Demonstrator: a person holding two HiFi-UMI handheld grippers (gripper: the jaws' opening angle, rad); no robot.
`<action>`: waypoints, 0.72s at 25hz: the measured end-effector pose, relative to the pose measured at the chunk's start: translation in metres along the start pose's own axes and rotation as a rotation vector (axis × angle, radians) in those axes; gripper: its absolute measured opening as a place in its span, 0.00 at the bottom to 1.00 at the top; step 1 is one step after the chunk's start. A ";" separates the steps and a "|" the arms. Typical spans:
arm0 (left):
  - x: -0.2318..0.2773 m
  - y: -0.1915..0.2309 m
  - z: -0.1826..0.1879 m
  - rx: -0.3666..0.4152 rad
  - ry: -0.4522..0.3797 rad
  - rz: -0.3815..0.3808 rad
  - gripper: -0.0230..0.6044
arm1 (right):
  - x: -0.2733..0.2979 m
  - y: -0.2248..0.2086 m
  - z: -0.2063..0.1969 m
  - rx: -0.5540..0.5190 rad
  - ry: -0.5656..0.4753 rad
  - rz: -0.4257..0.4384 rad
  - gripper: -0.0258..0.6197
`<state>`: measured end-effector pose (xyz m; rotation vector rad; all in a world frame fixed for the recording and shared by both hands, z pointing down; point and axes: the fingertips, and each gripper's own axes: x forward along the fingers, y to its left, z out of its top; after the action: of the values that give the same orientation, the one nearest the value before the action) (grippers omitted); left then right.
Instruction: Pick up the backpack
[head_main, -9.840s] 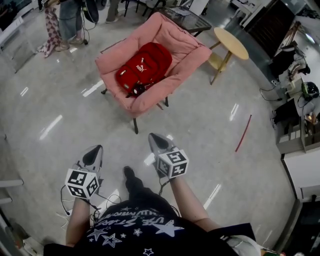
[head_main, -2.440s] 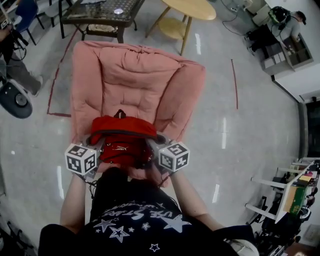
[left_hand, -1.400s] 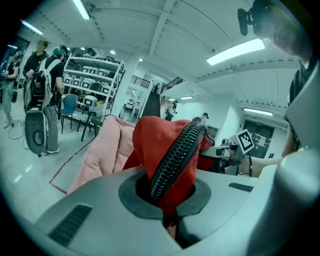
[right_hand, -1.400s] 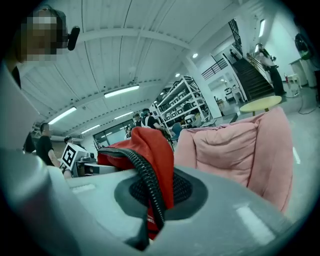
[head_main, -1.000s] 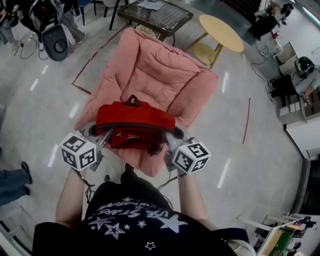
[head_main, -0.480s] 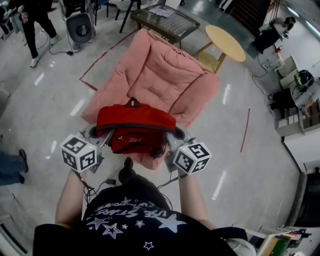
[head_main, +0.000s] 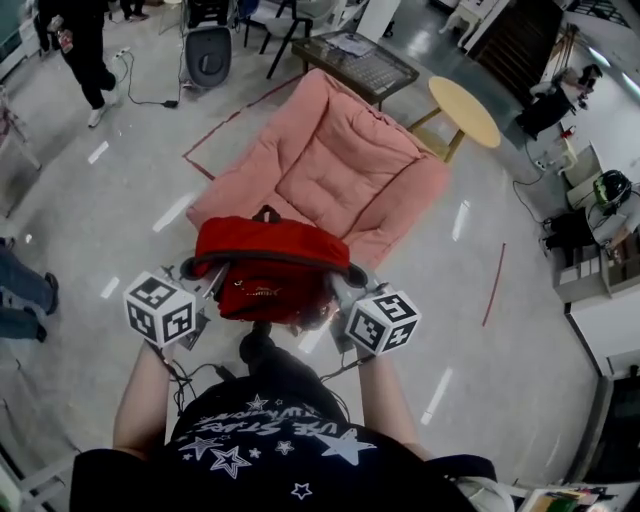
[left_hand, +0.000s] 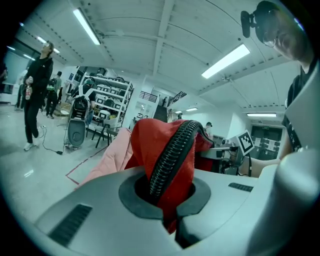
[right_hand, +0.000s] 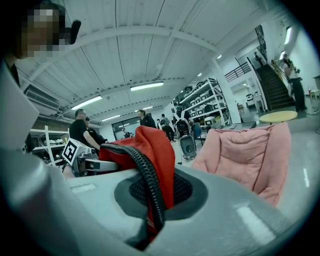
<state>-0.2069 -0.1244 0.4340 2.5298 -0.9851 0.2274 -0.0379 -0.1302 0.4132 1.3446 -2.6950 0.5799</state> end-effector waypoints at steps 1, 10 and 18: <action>-0.003 -0.001 -0.002 -0.013 -0.008 0.005 0.05 | -0.002 0.003 -0.003 -0.001 0.003 0.007 0.05; -0.080 -0.059 -0.048 -0.022 -0.040 0.041 0.05 | -0.072 0.073 -0.047 -0.022 0.022 0.050 0.05; -0.131 -0.124 -0.088 -0.034 -0.005 -0.004 0.05 | -0.150 0.126 -0.084 -0.021 0.081 0.014 0.05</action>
<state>-0.2202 0.0759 0.4348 2.5029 -0.9774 0.2009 -0.0529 0.0825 0.4187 1.2690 -2.6409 0.5921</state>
